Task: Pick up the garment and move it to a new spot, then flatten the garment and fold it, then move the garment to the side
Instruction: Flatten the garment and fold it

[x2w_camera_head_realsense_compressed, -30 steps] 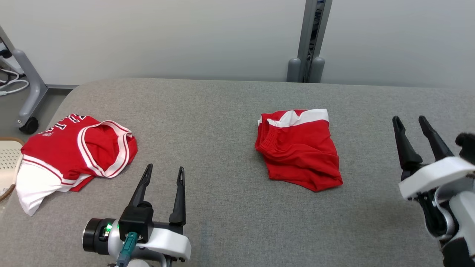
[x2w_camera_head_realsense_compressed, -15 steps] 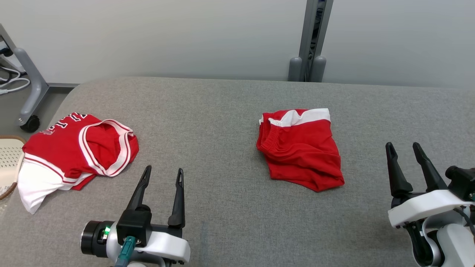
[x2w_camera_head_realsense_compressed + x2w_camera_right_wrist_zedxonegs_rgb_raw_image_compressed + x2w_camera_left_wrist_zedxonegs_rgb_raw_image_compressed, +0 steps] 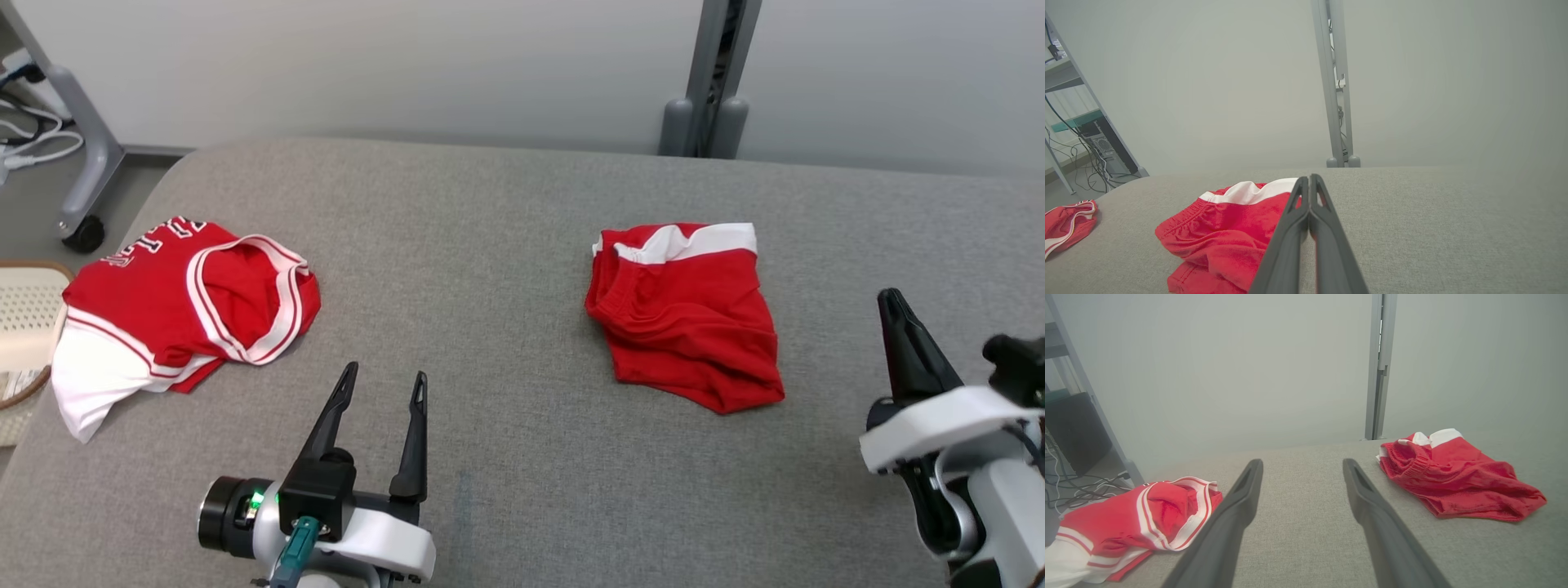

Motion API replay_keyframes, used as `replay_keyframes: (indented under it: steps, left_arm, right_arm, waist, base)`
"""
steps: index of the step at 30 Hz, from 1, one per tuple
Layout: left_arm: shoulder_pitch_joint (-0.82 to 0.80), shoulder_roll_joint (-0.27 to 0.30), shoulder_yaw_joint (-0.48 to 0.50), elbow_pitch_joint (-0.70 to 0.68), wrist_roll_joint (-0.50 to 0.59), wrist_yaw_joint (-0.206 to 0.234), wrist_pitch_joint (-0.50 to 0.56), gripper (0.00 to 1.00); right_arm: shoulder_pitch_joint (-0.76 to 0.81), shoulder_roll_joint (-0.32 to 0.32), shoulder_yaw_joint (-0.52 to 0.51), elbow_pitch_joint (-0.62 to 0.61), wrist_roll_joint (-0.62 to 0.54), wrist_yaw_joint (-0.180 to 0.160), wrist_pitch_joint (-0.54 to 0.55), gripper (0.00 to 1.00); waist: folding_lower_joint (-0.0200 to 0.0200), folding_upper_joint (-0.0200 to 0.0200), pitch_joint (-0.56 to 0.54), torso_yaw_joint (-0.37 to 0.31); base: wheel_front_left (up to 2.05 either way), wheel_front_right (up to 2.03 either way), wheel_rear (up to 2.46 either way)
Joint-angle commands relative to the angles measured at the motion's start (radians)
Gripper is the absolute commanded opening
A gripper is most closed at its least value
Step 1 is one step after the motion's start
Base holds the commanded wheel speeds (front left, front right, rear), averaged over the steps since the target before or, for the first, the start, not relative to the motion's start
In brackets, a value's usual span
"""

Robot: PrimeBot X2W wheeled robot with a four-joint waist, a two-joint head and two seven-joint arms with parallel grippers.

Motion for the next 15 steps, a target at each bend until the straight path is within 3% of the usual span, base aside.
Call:
replay_keyframes:
  steps: [1, 15]
  left_arm:
    - [-0.022, 0.004, -0.005, 0.0, -0.003, -0.002, -0.001, 1.0]
    - [-0.091, 0.004, -0.09, 0.024, -0.033, 0.007, -0.001, 1.0]
  right_arm:
    - [-0.034, -0.014, 0.019, 0.015, 0.017, 0.0, 0.011, 0.0]
    - [-0.348, -0.135, 0.391, 0.174, 0.238, 0.0, 0.232, 0.0]
  waist:
    - [0.0, 0.0, 0.025, 0.017]
    - [0.0, 0.0, 0.132, 0.107]
  base:
    - [0.0, 0.0, 0.0]
    - [0.0, 0.0, 0.0]
